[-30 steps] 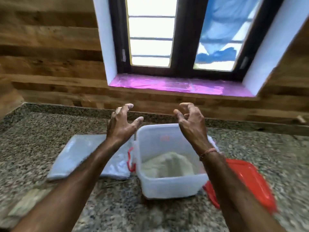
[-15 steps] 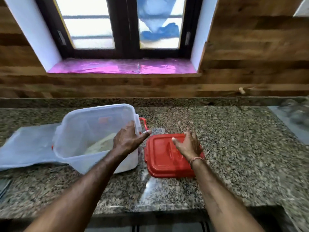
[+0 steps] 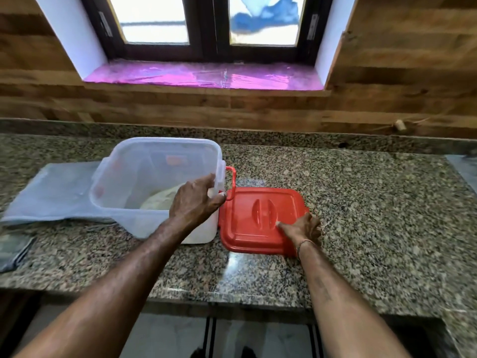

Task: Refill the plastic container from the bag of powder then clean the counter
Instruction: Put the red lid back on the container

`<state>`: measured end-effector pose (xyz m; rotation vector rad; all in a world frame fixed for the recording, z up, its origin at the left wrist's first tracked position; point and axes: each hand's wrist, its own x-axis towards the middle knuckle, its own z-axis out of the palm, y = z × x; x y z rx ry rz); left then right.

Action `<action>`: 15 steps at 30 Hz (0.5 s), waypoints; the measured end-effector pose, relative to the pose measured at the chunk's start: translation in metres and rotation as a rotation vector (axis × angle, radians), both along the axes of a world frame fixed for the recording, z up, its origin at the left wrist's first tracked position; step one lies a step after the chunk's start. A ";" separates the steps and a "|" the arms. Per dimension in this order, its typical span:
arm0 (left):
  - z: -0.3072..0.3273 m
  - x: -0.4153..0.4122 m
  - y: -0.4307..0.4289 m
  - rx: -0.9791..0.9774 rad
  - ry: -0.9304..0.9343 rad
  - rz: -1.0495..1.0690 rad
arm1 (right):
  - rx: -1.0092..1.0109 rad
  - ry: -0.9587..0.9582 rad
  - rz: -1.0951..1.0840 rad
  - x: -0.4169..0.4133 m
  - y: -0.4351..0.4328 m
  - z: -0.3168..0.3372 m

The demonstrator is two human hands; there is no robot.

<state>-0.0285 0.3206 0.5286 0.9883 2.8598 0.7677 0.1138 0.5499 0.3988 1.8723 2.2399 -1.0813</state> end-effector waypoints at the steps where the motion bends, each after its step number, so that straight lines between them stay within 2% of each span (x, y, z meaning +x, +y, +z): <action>1: 0.000 0.001 0.000 0.004 -0.005 -0.002 | -0.008 -0.005 -0.010 0.002 -0.001 0.000; 5: 0.003 0.000 0.000 0.039 -0.036 0.003 | -0.077 0.016 -0.053 0.007 0.012 -0.017; 11: 0.003 0.002 0.000 0.055 -0.010 -0.027 | -0.427 0.498 -0.282 0.026 0.029 0.005; 15: 0.003 0.003 0.000 0.035 0.005 -0.034 | -0.391 0.632 -0.274 0.032 0.032 0.020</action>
